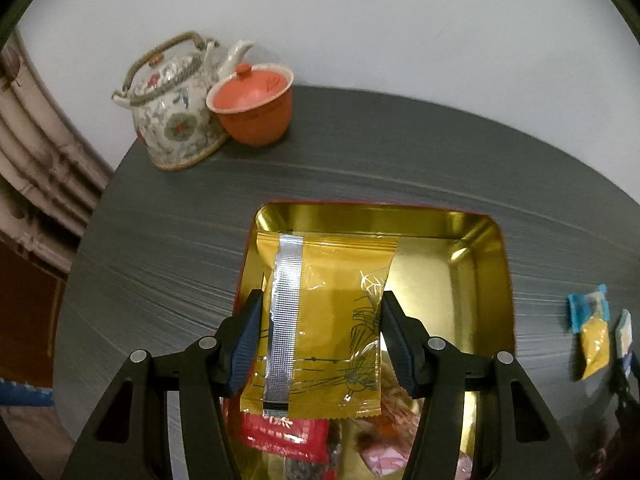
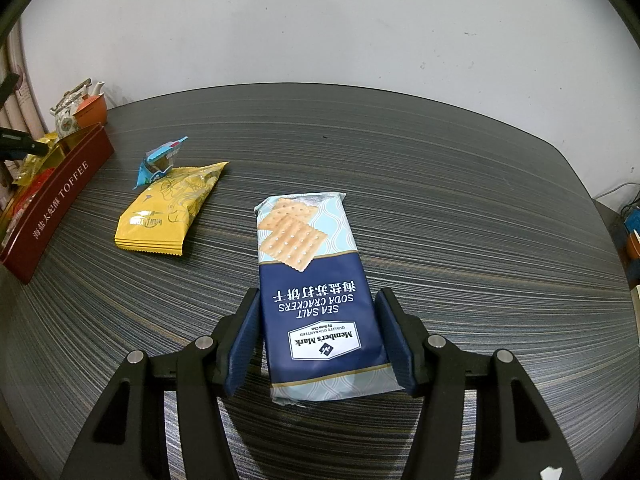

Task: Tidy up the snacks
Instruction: 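Lower the yellow bag into the tin and open the left gripper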

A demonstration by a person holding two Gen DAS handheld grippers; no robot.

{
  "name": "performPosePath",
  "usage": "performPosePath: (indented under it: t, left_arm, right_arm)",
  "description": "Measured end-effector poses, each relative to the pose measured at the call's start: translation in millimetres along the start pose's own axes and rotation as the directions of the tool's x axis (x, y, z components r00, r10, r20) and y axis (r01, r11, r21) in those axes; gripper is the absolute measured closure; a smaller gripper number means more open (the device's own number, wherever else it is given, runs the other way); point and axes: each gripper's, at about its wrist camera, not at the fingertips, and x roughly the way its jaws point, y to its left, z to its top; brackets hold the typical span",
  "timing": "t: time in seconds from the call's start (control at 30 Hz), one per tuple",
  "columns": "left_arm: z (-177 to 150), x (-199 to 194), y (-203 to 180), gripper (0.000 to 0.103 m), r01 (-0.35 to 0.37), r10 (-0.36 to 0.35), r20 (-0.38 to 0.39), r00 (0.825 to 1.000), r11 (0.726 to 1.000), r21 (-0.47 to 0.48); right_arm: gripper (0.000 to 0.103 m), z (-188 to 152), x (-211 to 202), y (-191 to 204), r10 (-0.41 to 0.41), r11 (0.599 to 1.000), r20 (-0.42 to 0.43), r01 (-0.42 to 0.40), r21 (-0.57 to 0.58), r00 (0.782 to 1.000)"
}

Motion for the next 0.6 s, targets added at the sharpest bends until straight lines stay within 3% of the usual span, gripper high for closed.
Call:
performPosePath:
  t: [0.43,0.53,0.6]
  left_arm:
    - [-1,14,2,0.043,0.005,-0.006,-0.025,1.000,1.000,-0.017]
    - [-3,11,6,0.032,0.031,-0.033,-0.033,0.999,0.999,-0.037]
    - [-5,8,7,0.030,0.044,-0.045,-0.025,0.999,0.998,-0.037]
  right_arm:
    - [0.048,0,1,0,-0.001,1.000,0.000,0.001,-0.001,1.000]
    - [0.048,0,1,0,-0.001,1.000,0.000,0.001,-0.001,1.000]
    - [0.048,0,1,0,-0.001,1.000,0.000,0.001,-0.002,1.000]
